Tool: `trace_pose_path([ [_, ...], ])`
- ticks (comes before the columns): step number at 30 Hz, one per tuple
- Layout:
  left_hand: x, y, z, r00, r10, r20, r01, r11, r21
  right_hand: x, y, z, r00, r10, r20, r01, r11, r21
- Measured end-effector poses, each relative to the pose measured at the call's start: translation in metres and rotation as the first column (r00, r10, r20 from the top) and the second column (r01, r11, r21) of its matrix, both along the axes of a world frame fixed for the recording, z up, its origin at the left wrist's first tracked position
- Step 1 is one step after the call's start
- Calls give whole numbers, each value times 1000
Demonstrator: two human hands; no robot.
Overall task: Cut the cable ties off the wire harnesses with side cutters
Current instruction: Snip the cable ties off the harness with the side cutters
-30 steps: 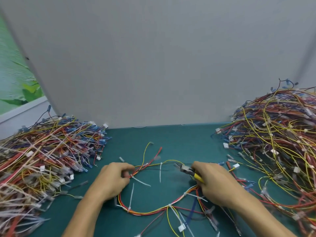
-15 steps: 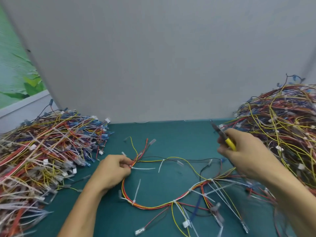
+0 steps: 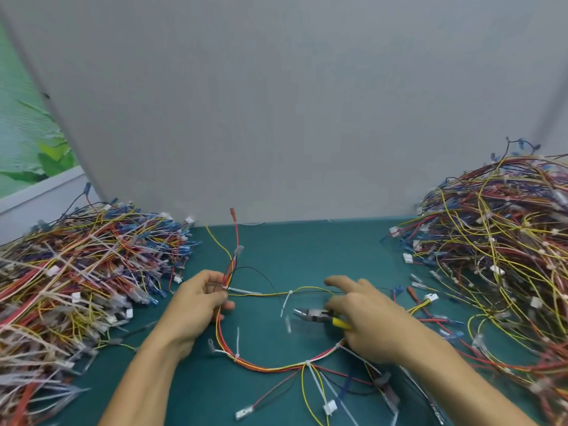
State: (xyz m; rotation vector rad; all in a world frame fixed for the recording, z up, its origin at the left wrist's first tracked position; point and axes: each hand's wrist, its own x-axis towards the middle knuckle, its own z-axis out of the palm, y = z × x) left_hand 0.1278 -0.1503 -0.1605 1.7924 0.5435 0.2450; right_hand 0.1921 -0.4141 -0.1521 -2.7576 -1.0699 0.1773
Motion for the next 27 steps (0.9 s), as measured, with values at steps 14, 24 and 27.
trace_pose_path([
  [14, -2, 6, -2, 999, -16, -51, 20, 998, 67, 54, 49, 9, 985, -172, -31, 164, 969, -185],
  [24, -2, 2, -3, 991, -12, -133, 42, 973, 229, 72, 22, 6, 919, -372, -130, 357, 926, -123],
  [27, -3, 1, -1, 984, 9, -178, 54, 937, 346, 62, 22, 9, 953, -290, -89, 277, 952, -131],
])
